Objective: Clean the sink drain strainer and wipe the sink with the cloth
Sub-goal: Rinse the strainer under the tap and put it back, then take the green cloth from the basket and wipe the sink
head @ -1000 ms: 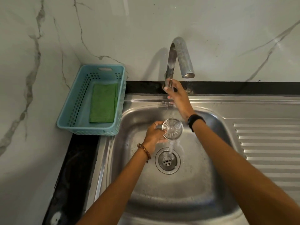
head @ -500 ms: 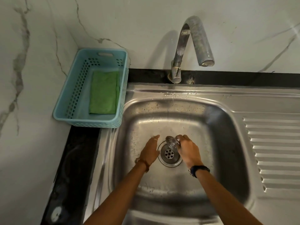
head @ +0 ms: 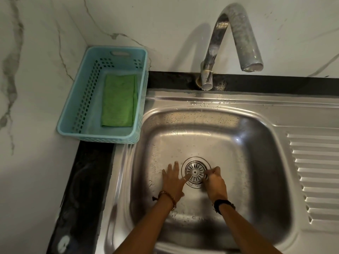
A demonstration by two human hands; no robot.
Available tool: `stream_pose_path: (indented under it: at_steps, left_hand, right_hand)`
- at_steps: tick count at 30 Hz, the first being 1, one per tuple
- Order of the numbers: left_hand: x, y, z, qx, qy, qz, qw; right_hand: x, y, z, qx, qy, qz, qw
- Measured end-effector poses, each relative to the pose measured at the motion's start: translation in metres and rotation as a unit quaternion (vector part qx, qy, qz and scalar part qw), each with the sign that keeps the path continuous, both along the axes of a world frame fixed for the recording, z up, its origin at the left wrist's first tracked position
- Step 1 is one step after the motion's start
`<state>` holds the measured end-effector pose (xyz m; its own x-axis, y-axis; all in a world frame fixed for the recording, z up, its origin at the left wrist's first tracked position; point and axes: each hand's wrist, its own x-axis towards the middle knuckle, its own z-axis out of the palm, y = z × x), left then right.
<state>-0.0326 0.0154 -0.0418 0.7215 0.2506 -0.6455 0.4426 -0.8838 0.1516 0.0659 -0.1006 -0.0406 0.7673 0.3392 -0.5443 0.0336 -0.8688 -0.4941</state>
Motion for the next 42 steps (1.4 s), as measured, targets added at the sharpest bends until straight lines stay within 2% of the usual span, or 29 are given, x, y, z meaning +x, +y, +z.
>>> stream_pose_path:
  at_steps: [5, 7, 8, 10, 11, 14, 18, 21, 23, 25, 27, 29, 32, 37, 39, 42]
  left_hand:
    - [0.006, -0.012, 0.006, 0.003, 0.011, 0.036, 0.999]
    - [0.01, -0.012, 0.018, -0.037, -0.049, 0.102, 0.993]
    - [0.012, -0.013, 0.026, -0.032, -0.118, 0.128, 0.984]
    - [0.015, -0.01, 0.045, -0.006, -0.236, 0.16, 0.958]
    - [0.015, -0.008, 0.056, -0.024, -0.272, 0.18, 0.945]
    - [0.017, -0.001, 0.085, -0.08, -0.333, 0.227, 0.912]
    - [0.013, 0.017, 0.133, -0.095, -0.462, 0.259, 0.843]
    - [-0.002, 0.048, 0.173, -0.024, -0.565, 0.258, 0.783]
    - [-0.015, 0.075, 0.192, 0.067, -0.587, 0.249, 0.767]
    - [-0.029, 0.106, 0.199, 0.159, -0.549, 0.247, 0.782]
    - [-0.042, 0.134, 0.2, 0.191, -0.461, 0.274, 0.822]
    - [-0.049, 0.153, 0.196, 0.177, -0.396, 0.308, 0.847]
    - [-0.049, 0.16, 0.191, 0.187, -0.372, 0.299, 0.859]
    - [-0.048, 0.163, 0.187, 0.189, -0.348, 0.302, 0.867]
    - [-0.047, 0.164, 0.187, 0.188, -0.349, 0.299, 0.868]
    - [-0.046, 0.164, 0.188, 0.169, -0.359, 0.317, 0.861]
  right_hand:
    - [-0.01, -0.003, 0.001, -0.008, -0.011, 0.026, 1.0]
    - [-0.011, -0.001, 0.008, 0.0, -0.059, 0.068, 0.996]
    - [-0.011, 0.002, 0.014, 0.015, -0.08, 0.067, 0.994]
    - [-0.012, 0.007, 0.03, 0.053, -0.099, 0.054, 0.992]
    - [-0.012, 0.009, 0.038, 0.079, -0.102, 0.05, 0.99]
    - [-0.012, 0.018, 0.068, 0.181, -0.113, 0.064, 0.975]
    - [-0.016, 0.055, 0.125, 0.304, -0.165, 0.093, 0.934]
    - [-0.023, 0.098, 0.176, 0.395, -0.216, 0.125, 0.884]
    - [-0.027, 0.13, 0.207, 0.438, -0.241, 0.157, 0.852]
    - [-0.03, 0.165, 0.23, 0.451, -0.249, 0.187, 0.837]
    - [-0.031, 0.202, 0.243, 0.422, -0.26, 0.218, 0.841]
    - [-0.029, 0.236, 0.246, 0.327, -0.273, 0.269, 0.864]
    - [-0.022, 0.274, 0.239, 0.138, -0.282, 0.355, 0.881]
    - [-0.027, 0.299, 0.203, -0.017, -0.256, 0.373, 0.892]
    - [-0.029, 0.302, 0.195, -0.037, -0.232, 0.349, 0.907]
    - [-0.025, 0.305, 0.203, 0.047, -0.084, 0.272, 0.958]
